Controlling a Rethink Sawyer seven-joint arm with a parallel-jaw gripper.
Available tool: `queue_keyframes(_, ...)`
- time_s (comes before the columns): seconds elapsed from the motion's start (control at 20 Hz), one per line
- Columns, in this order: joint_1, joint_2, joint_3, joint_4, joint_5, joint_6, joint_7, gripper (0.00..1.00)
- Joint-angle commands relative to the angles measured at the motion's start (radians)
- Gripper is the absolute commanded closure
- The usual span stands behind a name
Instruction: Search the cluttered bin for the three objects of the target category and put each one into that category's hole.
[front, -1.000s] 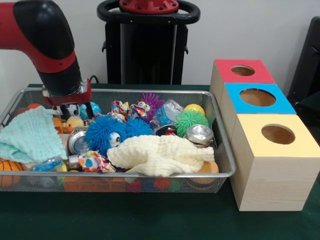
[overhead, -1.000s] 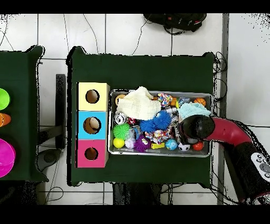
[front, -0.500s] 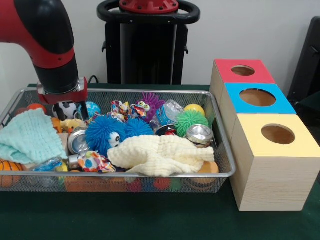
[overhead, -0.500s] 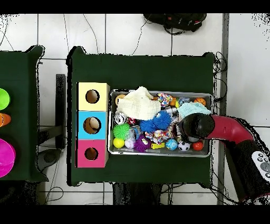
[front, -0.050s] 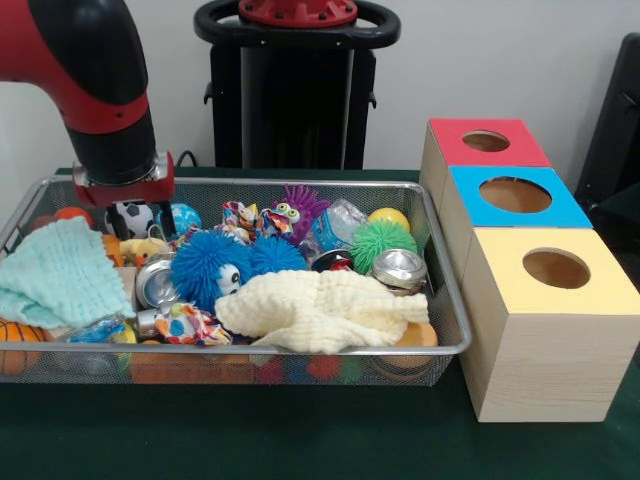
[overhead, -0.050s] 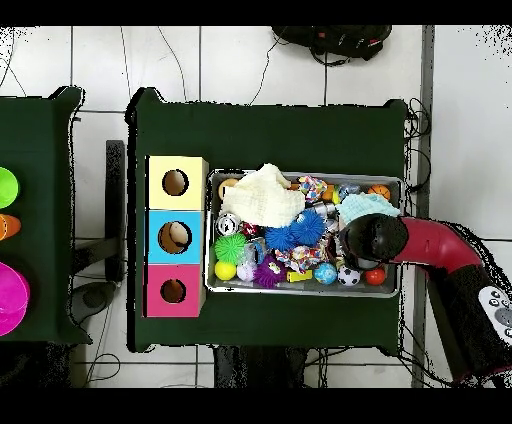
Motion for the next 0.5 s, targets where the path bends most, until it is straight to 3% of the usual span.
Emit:
queue_keyframes(0.05, -0.012, -0.015, 0.083, -0.014, -0.081, -0.150, -0.168, 0.00)
queue_keyframes(0.5, -0.031, 0.046, 0.068, -0.023, -0.124, -0.223, -0.165, 0.00)
